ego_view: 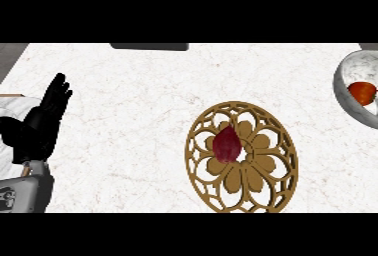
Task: Pick the tomato from the placemat and place it in the bowl
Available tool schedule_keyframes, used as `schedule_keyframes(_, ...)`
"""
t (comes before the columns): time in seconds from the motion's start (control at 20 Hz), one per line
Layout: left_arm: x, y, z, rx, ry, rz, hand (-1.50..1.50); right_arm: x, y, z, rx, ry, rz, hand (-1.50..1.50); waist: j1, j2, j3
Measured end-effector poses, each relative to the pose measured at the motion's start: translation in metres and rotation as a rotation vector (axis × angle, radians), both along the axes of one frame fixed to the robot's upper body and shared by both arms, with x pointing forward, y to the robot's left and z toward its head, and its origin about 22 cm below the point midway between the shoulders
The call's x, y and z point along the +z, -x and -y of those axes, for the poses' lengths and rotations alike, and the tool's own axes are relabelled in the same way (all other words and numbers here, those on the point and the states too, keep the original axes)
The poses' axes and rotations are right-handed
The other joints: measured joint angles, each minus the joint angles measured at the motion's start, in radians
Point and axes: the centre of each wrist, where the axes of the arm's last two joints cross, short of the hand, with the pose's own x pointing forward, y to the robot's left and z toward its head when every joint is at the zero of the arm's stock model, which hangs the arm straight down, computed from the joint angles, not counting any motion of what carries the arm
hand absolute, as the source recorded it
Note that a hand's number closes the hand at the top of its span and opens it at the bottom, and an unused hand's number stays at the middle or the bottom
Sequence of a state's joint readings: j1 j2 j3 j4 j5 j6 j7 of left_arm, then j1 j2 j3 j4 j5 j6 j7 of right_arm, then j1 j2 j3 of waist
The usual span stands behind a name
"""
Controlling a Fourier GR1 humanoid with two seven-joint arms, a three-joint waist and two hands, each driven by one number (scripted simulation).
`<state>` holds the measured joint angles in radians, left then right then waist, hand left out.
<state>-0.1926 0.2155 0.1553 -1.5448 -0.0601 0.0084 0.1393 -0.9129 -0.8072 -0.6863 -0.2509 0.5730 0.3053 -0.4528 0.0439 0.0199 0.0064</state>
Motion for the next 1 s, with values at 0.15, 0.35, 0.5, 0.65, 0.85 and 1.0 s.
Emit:
schedule_keyframes(0.15, -0.002, 0.002, -0.001, 0.001, 0.002, 0.004, 0.00, 0.006, 0.015, 0.019, -0.026, -0.145, 0.060, -1.50, -0.001, 0.002, 0.000)
schedule_keyframes(0.35, 0.001, 0.005, -0.003, 0.001, 0.000, 0.009, 0.00, 0.011, 0.049, 0.053, -0.044, -0.233, 0.065, -1.50, -0.002, 0.003, 0.001)
schedule_keyframes(0.5, 0.002, 0.004, -0.004, 0.006, 0.003, 0.009, 0.00, 0.011, 0.075, 0.073, -0.039, -0.266, 0.060, -1.50, -0.006, 0.005, 0.002)
schedule_keyframes(0.65, -0.002, 0.005, -0.004, 0.009, 0.008, 0.005, 0.00, 0.011, 0.099, 0.090, -0.045, -0.290, 0.055, -1.50, -0.011, 0.007, 0.004)
schedule_keyframes(0.85, -0.004, 0.005, -0.002, 0.011, 0.011, 0.002, 0.00, 0.010, 0.120, 0.103, -0.053, -0.338, 0.032, -1.50, -0.017, 0.006, 0.006)
schedule_keyframes(1.0, -0.002, 0.005, -0.001, 0.014, 0.007, 0.003, 0.00, 0.016, 0.131, 0.110, -0.054, -0.363, 0.037, -1.50, -0.018, 0.003, 0.007)
